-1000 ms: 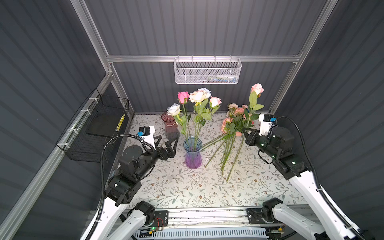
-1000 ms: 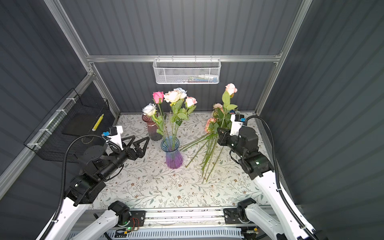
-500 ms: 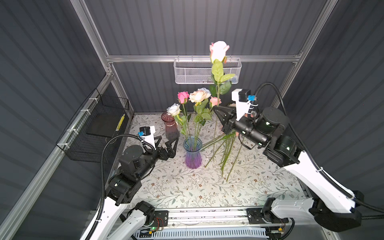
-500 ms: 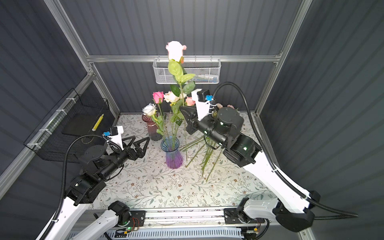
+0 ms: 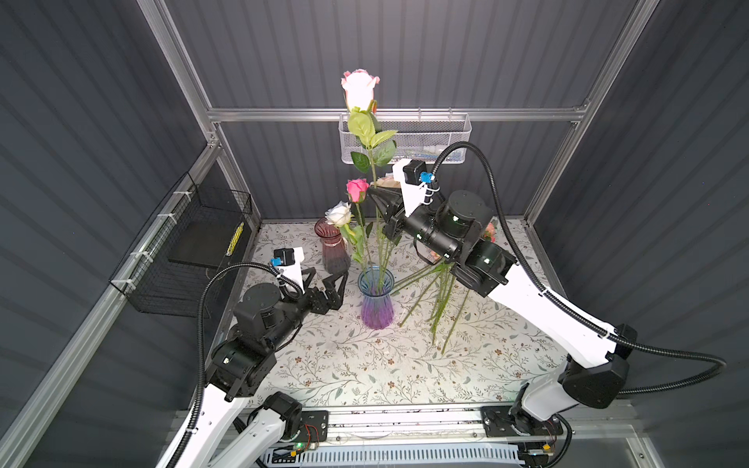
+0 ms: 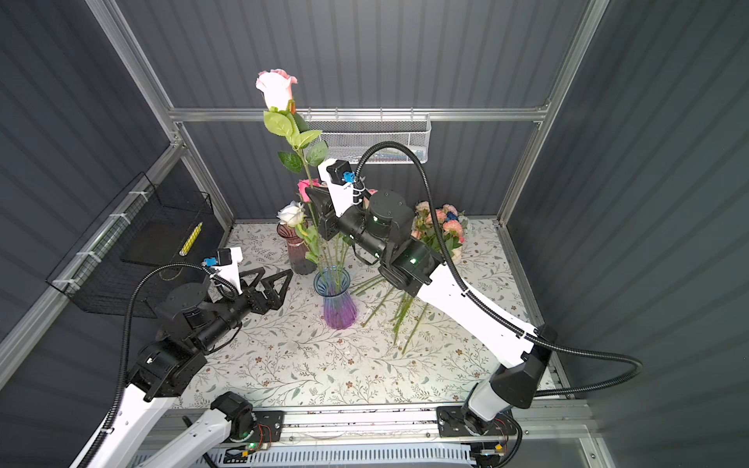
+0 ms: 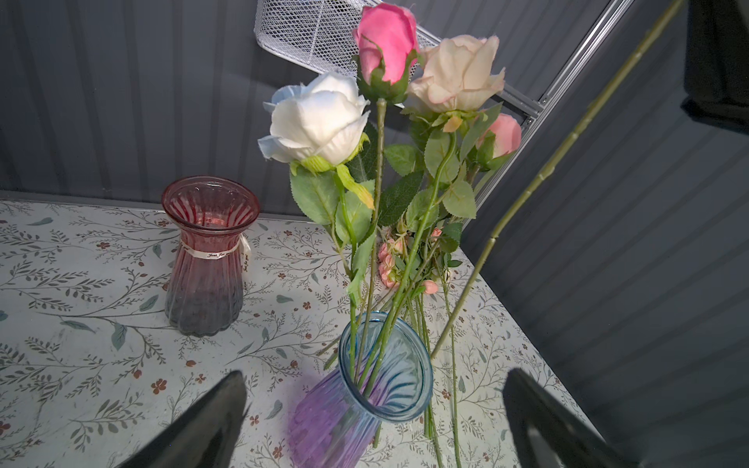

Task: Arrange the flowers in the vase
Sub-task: 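Lift a pale pink rose upright with the right gripper toward the vase, then lower the pale pink rose stem into the vase with the right gripper, then open the right gripper and withdraw it from the vase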

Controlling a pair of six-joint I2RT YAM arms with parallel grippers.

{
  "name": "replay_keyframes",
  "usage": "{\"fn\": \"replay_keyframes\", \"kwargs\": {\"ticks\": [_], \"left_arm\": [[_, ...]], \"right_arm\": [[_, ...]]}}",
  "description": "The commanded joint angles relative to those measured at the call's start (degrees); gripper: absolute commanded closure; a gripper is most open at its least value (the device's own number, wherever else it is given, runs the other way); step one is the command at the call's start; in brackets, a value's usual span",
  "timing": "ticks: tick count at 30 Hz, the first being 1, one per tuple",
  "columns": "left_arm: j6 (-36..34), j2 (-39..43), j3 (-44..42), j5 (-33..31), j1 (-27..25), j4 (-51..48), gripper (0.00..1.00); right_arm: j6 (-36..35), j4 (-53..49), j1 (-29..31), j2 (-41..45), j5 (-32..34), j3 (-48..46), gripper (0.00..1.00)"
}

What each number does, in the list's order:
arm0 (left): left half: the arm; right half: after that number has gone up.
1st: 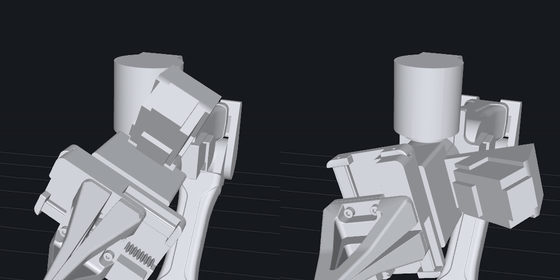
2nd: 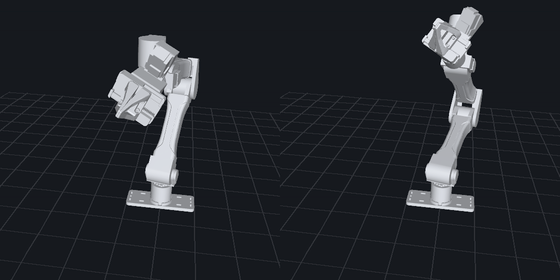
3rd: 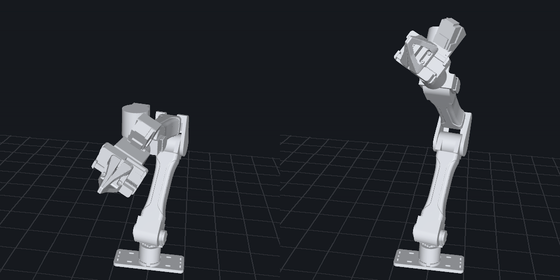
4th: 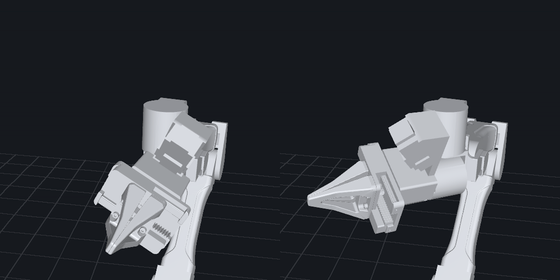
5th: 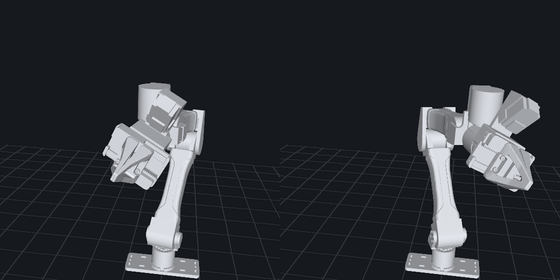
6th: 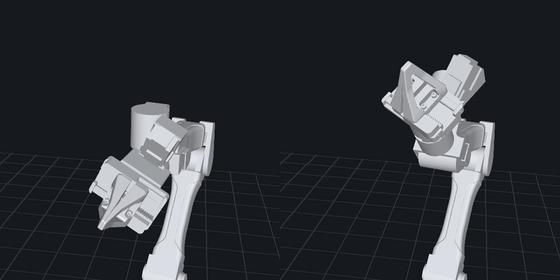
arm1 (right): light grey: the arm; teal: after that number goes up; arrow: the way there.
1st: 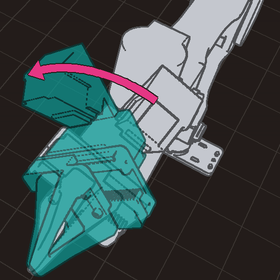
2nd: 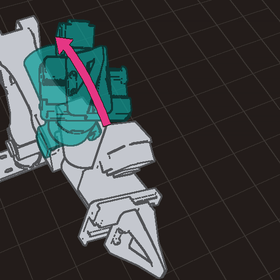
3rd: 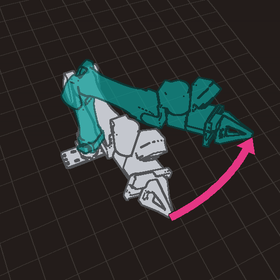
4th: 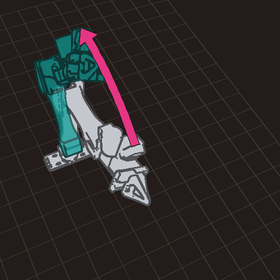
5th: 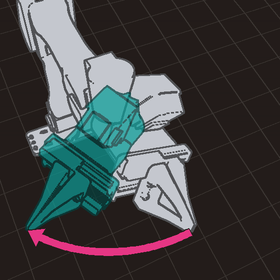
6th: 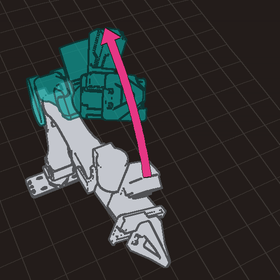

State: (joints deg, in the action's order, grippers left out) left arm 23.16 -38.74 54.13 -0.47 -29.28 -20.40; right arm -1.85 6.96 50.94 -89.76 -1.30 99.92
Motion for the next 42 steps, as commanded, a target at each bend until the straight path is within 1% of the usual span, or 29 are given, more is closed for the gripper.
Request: {"fn": "replay_keyframes", "kwargs": {"ticks": [1,8,12,14,17,19,21,22,28,32,36,39,42], "left_arm": [[0.49,0.91,-0.65,0.37,0.19,-0.03,0.0],[0.84,0.47,-1.56,0.91,0.19,0.97,0.0],[0.92,0.25,-1.5,0.99,0.26,1.24,0.0],[0.93,0.15,-1.39,1.09,0.19,1.33,0.0],[0.84,-0.25,-0.76,1.5,0.19,1.33,0.0],[0.38,-0.69,0.13,1.52,0.19,0.92,0.0],[0.16,-0.91,0.77,1.35,0.19,0.58,0.0],[0.2,-0.94,0.95,1.23,0.19,0.56,0.0],[0.16,-1.1,1.5,-0.34,0.19,0.46,0.0],[-0.91,-1.19,2.11,-1.93,0.19,0.11,0.0],[-1.77,-1.14,2.13,-2.66,0.19,-0.06,0.0],[-1.98,-0.98,1.6,-2.74,0.19,0.01,0.0],[-1.7,-0.48,0.49,-2.75,0.19,0.23,0.0]], "right_arm": [[-1.9,7.21,0.21,-1.33,0.63,-3.1,1.0],[-0.42,10.62,0.21,-2.02,2.05,-11.07,1.0],[1.98,10.81,0.27,-1.19,2.78,-16.55,0.99],[3.43,11.21,0.37,-0.16,3.27,-19.64,0.92],[5.28,10.95,0.37,1.52,3.92,-23.14,0.74],[6.34,9.83,0.48,2.78,3.52,-24.53,0.6],[7.2,9.03,0.65,4.41,3.03,-25.9,0.5],[7.65,8.8,0.75,5.4,2.82,-26.72,0.47],[12.42,7.43,1.09,12.73,2.71,-32.49,0.38],[15.2,6.27,1.09,18.54,3.17,-36.26,0.35],[17.57,2.25,1.08,24.76,4.33,-39.36,0.32],[19.77,-0.62,0.99,30.35,7.03,-42.82,0.31],[24.36,-5.52,0.15,34.71,13.13,-46.08,0.29]]}}
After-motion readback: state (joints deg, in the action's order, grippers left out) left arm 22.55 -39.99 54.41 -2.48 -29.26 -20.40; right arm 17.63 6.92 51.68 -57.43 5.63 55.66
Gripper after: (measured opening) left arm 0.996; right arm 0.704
